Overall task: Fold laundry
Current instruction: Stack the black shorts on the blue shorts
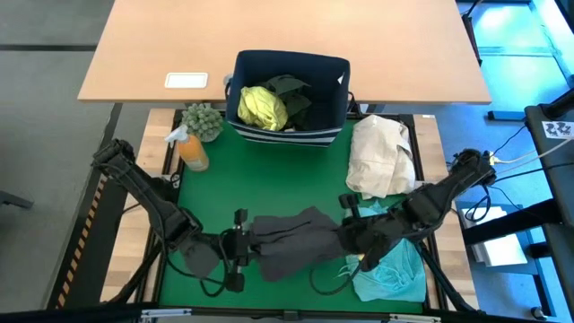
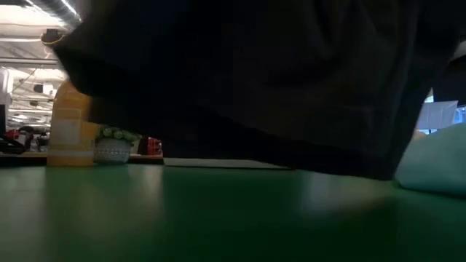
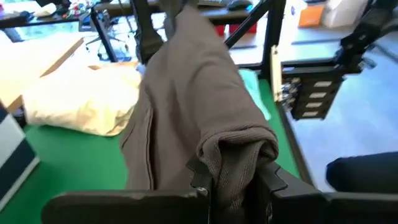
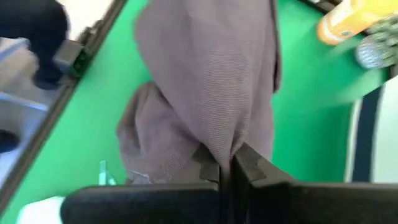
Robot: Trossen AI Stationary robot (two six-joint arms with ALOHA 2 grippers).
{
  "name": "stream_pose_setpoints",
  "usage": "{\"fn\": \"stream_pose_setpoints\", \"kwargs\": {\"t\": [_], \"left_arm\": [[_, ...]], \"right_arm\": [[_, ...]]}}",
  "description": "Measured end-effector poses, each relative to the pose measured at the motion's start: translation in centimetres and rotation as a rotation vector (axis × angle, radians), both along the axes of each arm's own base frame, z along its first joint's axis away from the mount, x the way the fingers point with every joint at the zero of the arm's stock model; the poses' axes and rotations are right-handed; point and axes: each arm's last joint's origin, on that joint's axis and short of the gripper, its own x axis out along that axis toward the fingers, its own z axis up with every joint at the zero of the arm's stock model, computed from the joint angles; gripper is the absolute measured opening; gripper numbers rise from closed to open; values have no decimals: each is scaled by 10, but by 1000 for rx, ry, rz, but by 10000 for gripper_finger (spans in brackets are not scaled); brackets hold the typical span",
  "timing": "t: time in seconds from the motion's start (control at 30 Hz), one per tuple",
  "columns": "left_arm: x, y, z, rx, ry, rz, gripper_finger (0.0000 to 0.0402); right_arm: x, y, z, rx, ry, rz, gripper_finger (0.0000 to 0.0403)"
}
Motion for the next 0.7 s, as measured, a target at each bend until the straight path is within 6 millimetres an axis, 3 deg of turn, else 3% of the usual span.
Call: {"fn": "stream_pose_setpoints", "kwargs": {"t": [0.3, 0.5, 0.7], "left_arm": [[25, 38, 2, 19, 42, -19, 38], [51, 76, 10, -28, -19, -82, 38], [71, 118, 13, -85, -66, -126, 38]], "right_arm": [[-22, 34, -3, 94, 45, 56, 0], [-32, 56, -1, 184, 8, 72, 0], [-36, 61, 0, 236, 8, 31, 2]]}}
